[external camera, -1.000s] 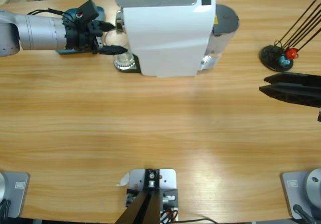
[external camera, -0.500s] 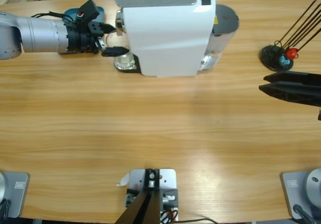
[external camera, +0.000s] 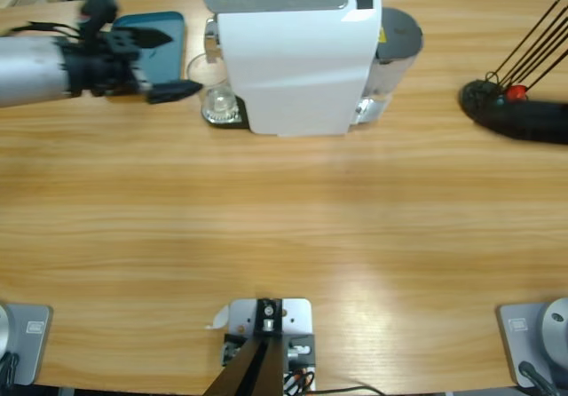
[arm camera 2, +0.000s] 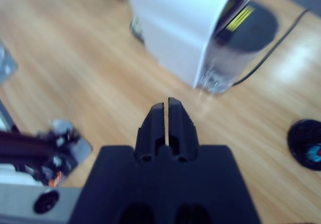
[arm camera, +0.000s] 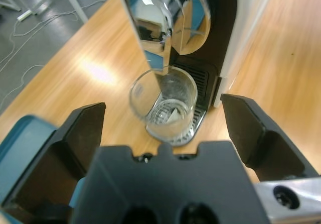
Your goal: Pour coffee
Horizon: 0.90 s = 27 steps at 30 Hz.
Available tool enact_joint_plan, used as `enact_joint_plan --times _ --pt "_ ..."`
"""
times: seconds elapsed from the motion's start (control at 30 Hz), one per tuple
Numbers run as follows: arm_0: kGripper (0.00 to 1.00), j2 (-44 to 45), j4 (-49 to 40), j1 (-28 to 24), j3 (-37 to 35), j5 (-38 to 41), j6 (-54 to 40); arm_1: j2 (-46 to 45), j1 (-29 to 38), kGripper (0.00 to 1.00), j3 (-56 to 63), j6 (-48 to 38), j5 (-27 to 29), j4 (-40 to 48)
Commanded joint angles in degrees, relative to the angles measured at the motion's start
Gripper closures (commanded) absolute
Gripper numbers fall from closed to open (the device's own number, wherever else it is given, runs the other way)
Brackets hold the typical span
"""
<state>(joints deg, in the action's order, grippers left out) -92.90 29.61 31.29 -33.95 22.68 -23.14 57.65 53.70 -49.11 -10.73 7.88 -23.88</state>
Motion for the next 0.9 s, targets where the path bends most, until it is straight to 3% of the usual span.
enact_joint_plan --times 0.03,0.17,0.5,0.7,0.9 --pt "0.0 12.48 -16.69 1.98 3.82 -0.67 4.51 16.28 -17.63 1.0 -18.39 2.6 -10.94 -12.26" --pt "0.0 14.36 -21.89 5.52 3.81 -2.81 6.87 25.88 -20.3 1.0 -33.56 5.25 -14.15 -22.77" --pt "0.0 19.11 -24.78 5.69 5.58 -4.66 8.64 46.04 -22.41 1.0 -67.06 6.27 -15.37 -41.1" --pt "0.0 21.17 -24.78 5.69 7.32 -6.84 8.82 51.91 -23.22 1.0 -75.94 6.83 -15.0 -43.25" --pt "0.0 18.02 -23.83 5.69 6.88 -7.65 8.91 53.34 -23.02 1.0 -73.73 8.27 -14.82 -44.35"
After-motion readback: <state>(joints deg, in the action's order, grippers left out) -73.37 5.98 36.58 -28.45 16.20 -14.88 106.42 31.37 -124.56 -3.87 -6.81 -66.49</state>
